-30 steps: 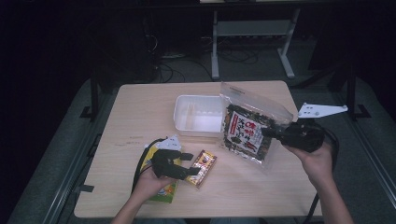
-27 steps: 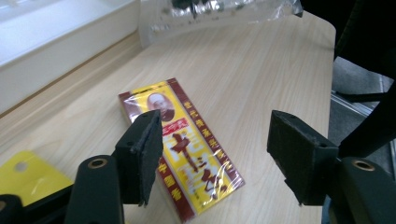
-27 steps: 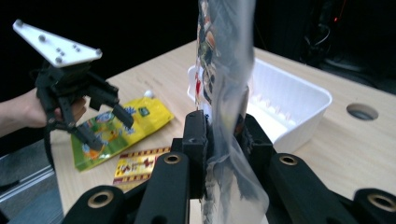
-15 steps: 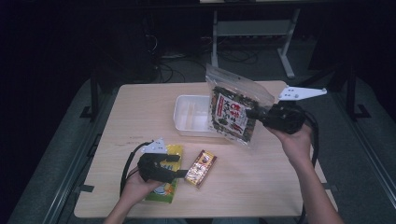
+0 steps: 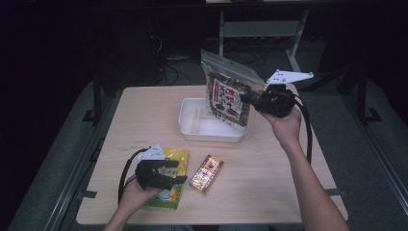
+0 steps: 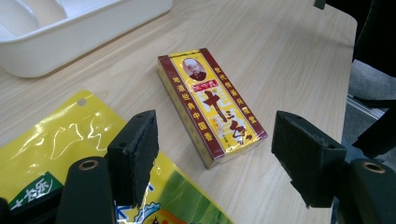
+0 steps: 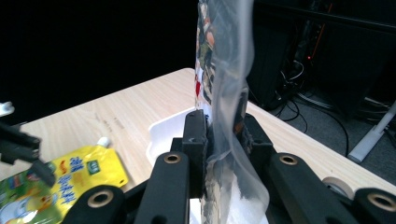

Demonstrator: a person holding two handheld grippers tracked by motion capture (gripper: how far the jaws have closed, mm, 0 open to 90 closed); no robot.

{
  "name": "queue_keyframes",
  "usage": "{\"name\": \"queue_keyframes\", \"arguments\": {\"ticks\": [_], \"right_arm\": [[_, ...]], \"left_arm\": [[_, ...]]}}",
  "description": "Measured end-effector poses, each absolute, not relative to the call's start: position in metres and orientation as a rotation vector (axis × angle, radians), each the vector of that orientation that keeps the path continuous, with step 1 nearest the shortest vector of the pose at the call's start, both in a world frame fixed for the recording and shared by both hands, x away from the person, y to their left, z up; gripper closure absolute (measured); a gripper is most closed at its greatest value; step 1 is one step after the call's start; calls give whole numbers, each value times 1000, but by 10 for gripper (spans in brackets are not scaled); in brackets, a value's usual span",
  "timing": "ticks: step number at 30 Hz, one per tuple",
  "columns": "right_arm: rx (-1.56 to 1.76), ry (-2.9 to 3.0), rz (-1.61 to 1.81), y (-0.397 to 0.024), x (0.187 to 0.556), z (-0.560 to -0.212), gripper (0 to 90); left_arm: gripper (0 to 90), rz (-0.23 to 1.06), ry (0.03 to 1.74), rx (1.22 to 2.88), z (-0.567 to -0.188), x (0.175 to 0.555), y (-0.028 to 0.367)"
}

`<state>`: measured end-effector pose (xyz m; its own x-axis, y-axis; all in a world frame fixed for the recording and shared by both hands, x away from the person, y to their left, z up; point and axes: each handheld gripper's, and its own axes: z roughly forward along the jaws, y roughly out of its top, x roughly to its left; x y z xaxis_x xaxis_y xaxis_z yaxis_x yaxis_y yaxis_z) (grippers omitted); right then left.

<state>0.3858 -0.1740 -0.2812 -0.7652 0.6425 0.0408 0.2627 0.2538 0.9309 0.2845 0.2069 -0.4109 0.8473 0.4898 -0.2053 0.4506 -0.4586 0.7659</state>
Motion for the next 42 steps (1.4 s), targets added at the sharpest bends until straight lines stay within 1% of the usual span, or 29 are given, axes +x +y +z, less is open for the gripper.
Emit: {"name": "queue_keyframes", "arguments": {"ticks": [5,6,12,27,35,42], "right_arm": [[838,2171,1515,-168,400,-284,752],[843,2164,1515,-164,407,-287,752],[893,2163,1489,-157,423,-300,752],[931,2194,1439,-141,447,-331,752],[961,2217,1468,-149,453,-349,751],[933,2247,1477,-156,457,-349,750]], "left_arm": [[310,52,694,2114,-413,285,210],[310,51,700,2114,-414,285,211],[310,48,702,2106,-415,285,214],[310,44,709,2102,-417,286,219],[310,41,716,2098,-418,286,221],[310,41,713,2100,-418,286,220]]}}
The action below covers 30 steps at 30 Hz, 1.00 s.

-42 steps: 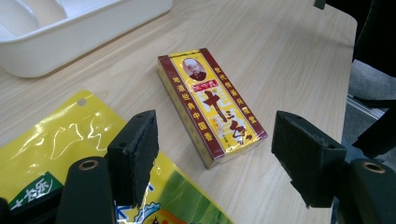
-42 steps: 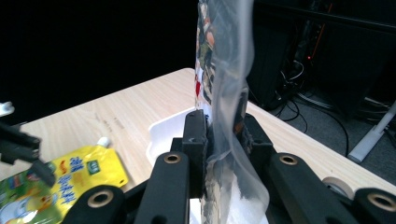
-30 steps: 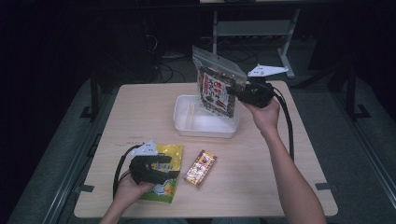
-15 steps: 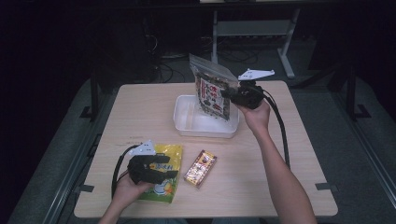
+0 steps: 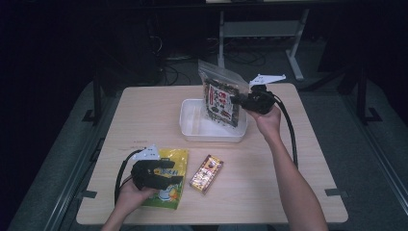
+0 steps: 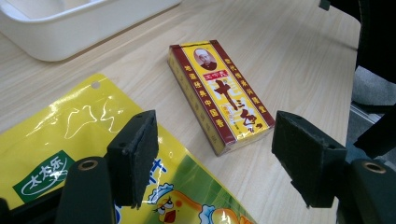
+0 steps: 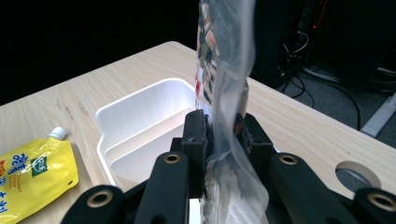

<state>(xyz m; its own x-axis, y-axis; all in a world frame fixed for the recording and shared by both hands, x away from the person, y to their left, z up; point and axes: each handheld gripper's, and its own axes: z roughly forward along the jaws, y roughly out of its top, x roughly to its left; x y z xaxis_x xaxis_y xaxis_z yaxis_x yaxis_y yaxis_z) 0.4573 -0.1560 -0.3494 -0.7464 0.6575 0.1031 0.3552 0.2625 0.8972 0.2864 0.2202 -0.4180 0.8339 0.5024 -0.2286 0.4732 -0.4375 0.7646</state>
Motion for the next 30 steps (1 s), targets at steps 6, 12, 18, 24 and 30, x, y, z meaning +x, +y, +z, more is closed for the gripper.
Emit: {"name": "queue_keyframes", "arguments": {"ticks": [6,12,18,24,30], "right_arm": [[957,2245,1504,-160,460,-352,749],[986,2239,1529,-165,463,-355,741],[1004,2229,1539,-166,465,-356,689],[1028,2217,1527,-169,463,-357,579],[1045,2205,1538,-177,457,-358,539]], "left_arm": [[310,42,715,2100,-418,287,222],[309,42,718,2098,-418,287,222],[304,45,721,2099,-418,287,223],[296,48,718,2104,-418,287,221],[285,50,720,2108,-418,287,221]]}}
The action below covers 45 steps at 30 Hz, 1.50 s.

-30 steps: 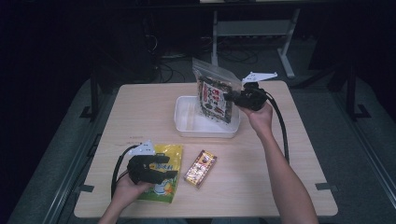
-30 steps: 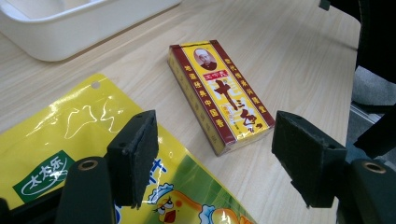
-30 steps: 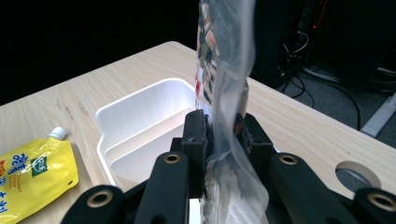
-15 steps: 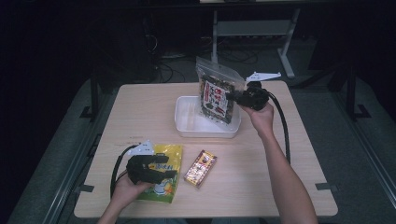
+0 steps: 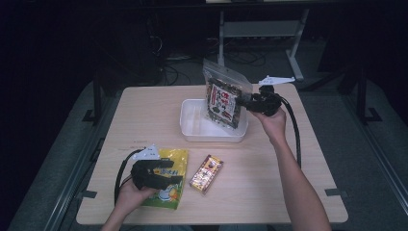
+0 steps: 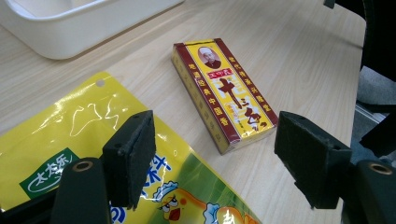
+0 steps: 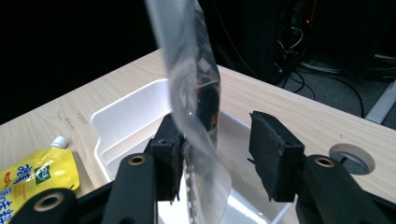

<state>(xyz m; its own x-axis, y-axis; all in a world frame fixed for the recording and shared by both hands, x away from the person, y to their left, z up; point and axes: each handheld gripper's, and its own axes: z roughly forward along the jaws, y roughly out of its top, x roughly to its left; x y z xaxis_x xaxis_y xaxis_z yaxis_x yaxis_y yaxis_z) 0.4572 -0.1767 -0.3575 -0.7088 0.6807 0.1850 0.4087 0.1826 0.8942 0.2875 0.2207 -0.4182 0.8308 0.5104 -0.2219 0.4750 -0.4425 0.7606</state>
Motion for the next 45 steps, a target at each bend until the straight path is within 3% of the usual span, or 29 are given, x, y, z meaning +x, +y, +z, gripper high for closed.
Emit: {"name": "queue_keyframes", "arguments": {"ticks": [15,45], "right_arm": [[1033,2241,1553,-177,448,-353,447],[1072,2244,1517,-199,406,-361,351]], "left_arm": [[278,53,729,2102,-419,288,222],[276,78,741,2098,-418,288,230]]}}
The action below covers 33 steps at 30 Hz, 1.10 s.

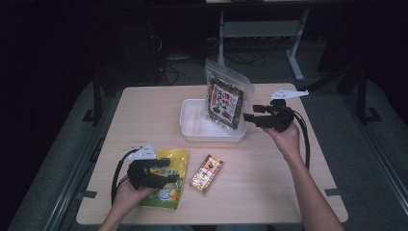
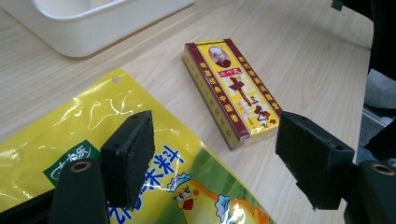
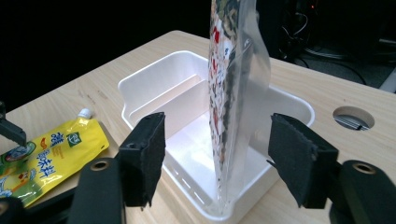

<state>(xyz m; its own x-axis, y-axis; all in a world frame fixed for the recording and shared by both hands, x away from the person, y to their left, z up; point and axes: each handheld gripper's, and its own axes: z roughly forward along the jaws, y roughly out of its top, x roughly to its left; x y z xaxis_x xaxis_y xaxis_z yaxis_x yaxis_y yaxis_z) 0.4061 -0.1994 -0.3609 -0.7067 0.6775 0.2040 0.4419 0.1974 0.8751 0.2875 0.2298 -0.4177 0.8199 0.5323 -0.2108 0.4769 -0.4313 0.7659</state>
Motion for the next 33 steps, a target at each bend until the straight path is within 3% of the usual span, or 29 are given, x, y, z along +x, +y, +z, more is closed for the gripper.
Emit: {"name": "queue_keyframes", "arguments": {"ticks": [19,33], "right_arm": [[1025,2324,1503,-195,364,-360,297],[937,2425,1524,-165,345,-369,297]], "left_arm": [[274,109,757,2094,-415,285,236],[274,133,771,2103,-415,284,241]]}}
